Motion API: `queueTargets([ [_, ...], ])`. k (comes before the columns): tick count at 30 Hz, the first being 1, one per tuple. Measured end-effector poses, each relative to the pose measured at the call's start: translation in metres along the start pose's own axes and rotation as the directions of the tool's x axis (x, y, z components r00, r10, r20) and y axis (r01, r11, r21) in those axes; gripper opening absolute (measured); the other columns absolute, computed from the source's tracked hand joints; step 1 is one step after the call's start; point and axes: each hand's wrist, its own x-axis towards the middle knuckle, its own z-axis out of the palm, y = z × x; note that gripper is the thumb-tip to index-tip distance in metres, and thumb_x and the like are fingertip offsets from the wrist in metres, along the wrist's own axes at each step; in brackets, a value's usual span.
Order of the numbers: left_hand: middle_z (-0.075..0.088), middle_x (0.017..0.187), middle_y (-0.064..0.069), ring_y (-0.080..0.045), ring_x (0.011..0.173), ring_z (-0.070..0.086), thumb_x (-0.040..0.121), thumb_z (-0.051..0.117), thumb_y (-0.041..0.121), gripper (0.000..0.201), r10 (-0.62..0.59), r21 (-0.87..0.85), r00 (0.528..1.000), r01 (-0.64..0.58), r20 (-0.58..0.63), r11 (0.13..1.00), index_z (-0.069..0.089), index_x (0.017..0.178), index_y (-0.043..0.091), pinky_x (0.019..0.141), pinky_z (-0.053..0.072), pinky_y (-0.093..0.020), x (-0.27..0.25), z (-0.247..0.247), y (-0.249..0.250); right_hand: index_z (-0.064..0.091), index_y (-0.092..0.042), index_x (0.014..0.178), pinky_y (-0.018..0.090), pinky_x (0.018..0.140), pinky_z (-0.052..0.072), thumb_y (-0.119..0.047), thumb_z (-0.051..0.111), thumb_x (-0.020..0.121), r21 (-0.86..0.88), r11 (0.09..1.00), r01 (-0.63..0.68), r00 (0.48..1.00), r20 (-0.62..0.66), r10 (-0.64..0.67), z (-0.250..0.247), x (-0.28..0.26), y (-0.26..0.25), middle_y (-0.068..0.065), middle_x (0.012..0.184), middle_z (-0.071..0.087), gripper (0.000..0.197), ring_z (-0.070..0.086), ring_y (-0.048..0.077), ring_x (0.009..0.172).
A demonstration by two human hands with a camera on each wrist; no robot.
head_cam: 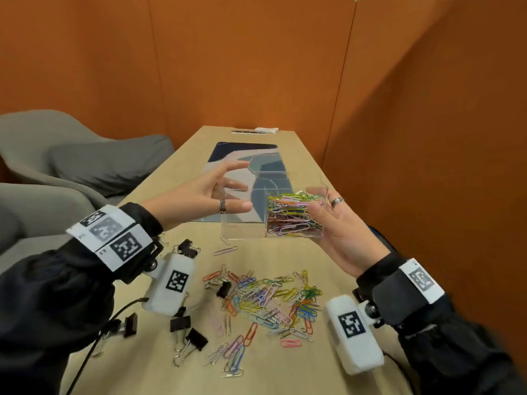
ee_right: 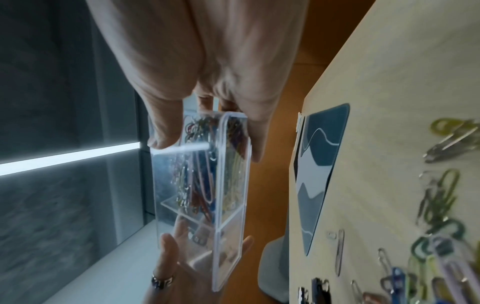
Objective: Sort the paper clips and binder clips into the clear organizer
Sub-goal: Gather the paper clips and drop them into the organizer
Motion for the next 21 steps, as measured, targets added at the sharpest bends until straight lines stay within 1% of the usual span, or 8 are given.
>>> queueTargets([
  [3,0.064,0.122,0.002,-0.019,0.108,0.064,0.056,0.082,0.054,0.093,0.073,-0.150,0.996,-0.079,-0.044,0.986,0.032,0.134,0.049,0.098,0.048,-0.037,-0.012,-0.009,-0.007,0.040,-0.015,0.123,0.032,0.085,0.055,-0.031,0.067,0.073,0.004,1.000,0.013,0.999,0.037,-0.013,0.020,0.007,-0.005,0.014,0.125,0.060,0.059,0.062,0.022,0.105],
  [7,0.060,0.124,-0.001,-0.033,0.103,0.066,0.052,0.088,0.033,0.090,0.097,-0.425,0.992,-0.124,-0.084,0.897,0.040,0.125,0.054,0.071,0.058,-0.047,-0.024,-0.020,-0.013,0.028,-0.009,0.136,0.040,0.095,0.052,-0.025,0.051,0.087,-0.016,1.000,0.013,0.999,0.053,-0.012,0.045,0.021,-0.005,0.018,0.135,0.053,0.057,0.057,0.029,0.115],
  [9,0.060,0.123,-0.002,-0.036,0.101,0.066,0.051,0.089,0.030,0.088,0.096,-0.495,0.990,-0.137,-0.108,0.858,0.042,0.123,0.049,0.063,0.058,-0.048,-0.029,-0.026,-0.016,0.027,-0.010,0.138,0.044,0.099,0.047,-0.023,0.047,0.092,-0.043,0.999,-0.011,0.998,0.061,0.013,0.055,0.029,-0.004,0.017,0.134,0.054,0.052,0.055,0.031,0.117],
  [13,0.063,0.119,-0.006,-0.033,0.098,0.067,0.046,0.092,0.035,0.080,0.088,-0.534,0.971,-0.196,-0.221,0.823,0.049,0.114,0.034,0.062,0.058,-0.042,-0.037,-0.037,-0.028,0.032,-0.014,0.135,0.036,0.093,0.051,-0.022,0.047,0.092,-0.111,0.992,-0.062,0.994,0.082,0.072,0.072,0.047,-0.005,0.007,0.119,0.062,0.046,0.061,0.022,0.105],
  [15,0.065,0.115,-0.006,-0.033,0.098,0.067,0.044,0.093,0.035,0.071,0.081,-0.552,0.954,-0.234,-0.287,0.801,0.051,0.100,0.026,0.063,0.059,-0.041,-0.040,-0.042,-0.035,0.039,-0.014,0.129,0.034,0.091,0.053,-0.029,0.052,0.085,-0.178,0.980,-0.094,0.989,0.099,0.113,0.076,0.056,-0.006,0.005,0.118,0.062,0.048,0.062,0.021,0.102],
  [17,0.067,0.112,-0.005,-0.033,0.097,0.067,0.043,0.094,0.034,0.067,0.082,-0.564,0.936,-0.274,-0.341,0.779,0.048,0.092,0.024,0.062,0.059,-0.039,-0.043,-0.045,-0.042,0.049,-0.022,0.122,0.036,0.091,0.054,-0.044,0.050,0.079,-0.255,0.955,-0.152,0.975,0.118,0.187,0.079,0.064,-0.009,0.003,0.120,0.062,0.048,0.063,0.023,0.104],
  [19,0.066,0.113,-0.007,-0.034,0.097,0.066,0.042,0.094,0.034,0.067,0.082,-0.567,0.921,-0.303,-0.382,0.766,0.047,0.089,0.024,0.061,0.058,-0.035,-0.046,-0.048,-0.048,0.057,-0.027,0.116,0.039,0.086,0.055,-0.061,0.040,0.079,-0.289,0.927,-0.238,0.956,0.100,0.276,0.077,0.074,-0.010,0.002,0.116,0.065,0.052,0.065,0.026,0.103],
  [21,0.064,0.115,-0.008,-0.035,0.099,0.065,0.041,0.094,0.035,0.066,0.076,-0.559,0.908,-0.318,-0.412,0.766,0.048,0.088,0.024,0.061,0.058,-0.034,-0.049,-0.052,-0.053,0.058,-0.027,0.111,0.043,0.087,0.054,-0.066,0.031,0.086,-0.357,0.880,-0.315,0.939,0.020,0.344,0.072,0.085,-0.007,0.002,0.112,0.067,0.053,0.066,0.028,0.101],
])
